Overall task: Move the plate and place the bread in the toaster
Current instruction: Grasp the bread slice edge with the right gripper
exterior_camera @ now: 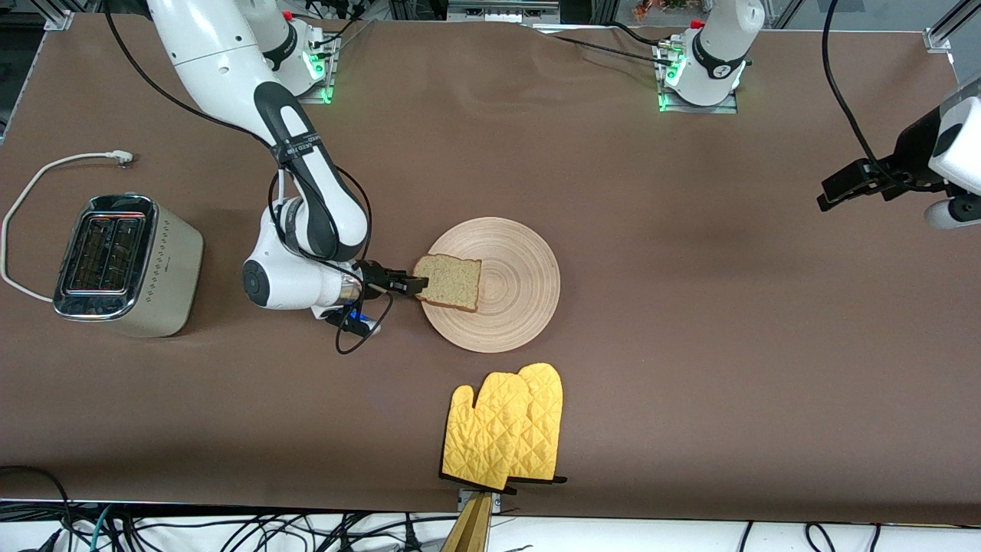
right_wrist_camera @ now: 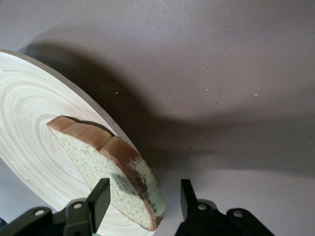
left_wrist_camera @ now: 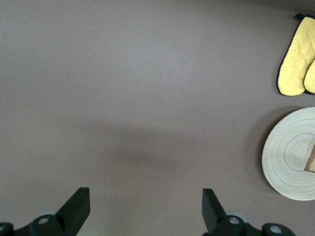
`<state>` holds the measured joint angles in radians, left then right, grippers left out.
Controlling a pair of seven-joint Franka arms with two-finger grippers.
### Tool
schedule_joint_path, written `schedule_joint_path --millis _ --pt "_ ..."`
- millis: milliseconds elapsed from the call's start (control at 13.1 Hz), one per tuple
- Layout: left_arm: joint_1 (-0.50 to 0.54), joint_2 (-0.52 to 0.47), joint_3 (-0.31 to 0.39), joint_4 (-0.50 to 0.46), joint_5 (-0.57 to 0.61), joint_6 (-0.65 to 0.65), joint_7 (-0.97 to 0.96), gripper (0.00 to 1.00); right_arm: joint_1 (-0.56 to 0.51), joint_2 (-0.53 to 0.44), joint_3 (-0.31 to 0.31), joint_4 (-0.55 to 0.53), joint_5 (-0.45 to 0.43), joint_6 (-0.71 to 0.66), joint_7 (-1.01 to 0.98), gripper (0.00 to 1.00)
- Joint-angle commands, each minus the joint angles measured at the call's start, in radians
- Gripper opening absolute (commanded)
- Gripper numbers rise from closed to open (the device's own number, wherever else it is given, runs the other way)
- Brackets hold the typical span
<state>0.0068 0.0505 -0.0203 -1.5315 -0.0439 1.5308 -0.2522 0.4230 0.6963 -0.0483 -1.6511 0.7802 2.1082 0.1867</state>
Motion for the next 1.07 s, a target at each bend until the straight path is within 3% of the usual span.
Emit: schedule_joint_path --millis 0,382,458,687,763,840,992 --pt "0.035 -0.014 -0.023 0.008 -0.010 -0.034 0.001 1.00 0.006 -0.031 0.004 -0.039 0.019 0.015 0.000 0.67" --pt "0.035 -0.020 -0.026 -0.012 -0.014 -0.027 -0.010 1.00 0.011 -0.028 0.004 -0.041 0.019 0.016 0.000 0.70" --pt "0.035 -0.020 -0.026 -0.013 -0.014 -0.027 -0.009 1.00 0.011 -0.028 0.004 -0.041 0.019 0.016 0.000 0.64" --pt "0.035 -0.020 -0.026 -0.024 -0.014 -0.026 -0.007 1.00 0.011 -0.032 0.004 -0.038 0.019 0.015 -0.001 0.16" --pt "0.033 -0.021 -0.026 -0.025 -0.013 -0.024 -0.007 1.00 0.011 -0.035 0.002 -0.036 0.017 0.013 -0.001 0.05" --pt "0.033 -0.024 -0.026 -0.026 -0.013 -0.023 -0.007 1.00 0.011 -0.035 0.002 -0.036 0.017 0.013 -0.001 0.00" --pt "0.035 -0.024 -0.027 -0.027 -0.014 -0.020 -0.007 1.00 0.011 -0.035 0.002 -0.035 0.005 0.013 -0.003 0.00"
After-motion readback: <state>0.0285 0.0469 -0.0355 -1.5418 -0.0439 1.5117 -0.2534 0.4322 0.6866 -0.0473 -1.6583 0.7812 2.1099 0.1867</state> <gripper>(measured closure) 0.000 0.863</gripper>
